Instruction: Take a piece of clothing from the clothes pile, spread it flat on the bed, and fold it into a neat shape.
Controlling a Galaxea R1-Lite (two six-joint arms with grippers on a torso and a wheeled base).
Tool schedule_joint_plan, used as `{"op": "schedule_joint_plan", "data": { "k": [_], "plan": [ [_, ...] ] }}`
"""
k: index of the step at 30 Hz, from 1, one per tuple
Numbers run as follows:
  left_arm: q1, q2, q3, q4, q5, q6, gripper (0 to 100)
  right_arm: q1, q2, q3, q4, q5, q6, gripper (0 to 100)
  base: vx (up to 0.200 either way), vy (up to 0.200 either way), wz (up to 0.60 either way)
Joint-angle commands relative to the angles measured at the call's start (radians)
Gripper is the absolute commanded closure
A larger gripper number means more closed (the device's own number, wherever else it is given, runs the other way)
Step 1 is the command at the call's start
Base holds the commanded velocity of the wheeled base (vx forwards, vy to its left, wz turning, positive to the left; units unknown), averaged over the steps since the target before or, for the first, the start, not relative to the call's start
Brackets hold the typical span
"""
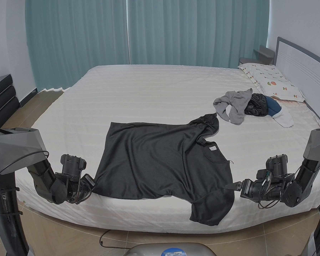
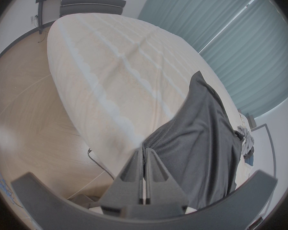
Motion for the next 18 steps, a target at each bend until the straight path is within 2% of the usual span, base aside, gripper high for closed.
{"op": "schedule_joint_plan", "data": {
  "k": [1, 5, 18],
  "plan": [
    [0.000, -0.054, 0.044, 0.003, 0.002, 0.016, 100, 0.012, 0.074, -0.009, -0.074, -0.001, 0.001, 0, 0.000, 0.000, 0.00],
    [0.000, -0.065, 0.068, 0.001, 0.002, 0.049, 100, 0.015, 0.103, 0.001, -0.138, -0.003, -0.001, 0, 0.000, 0.000, 0.00],
    [-0.001, -0.067, 0.075, 0.001, 0.000, 0.056, 100, -0.003, 0.187, -0.079, -0.137, -0.015, -0.002, 0, 0.000, 0.000, 0.00]
  ]
}}
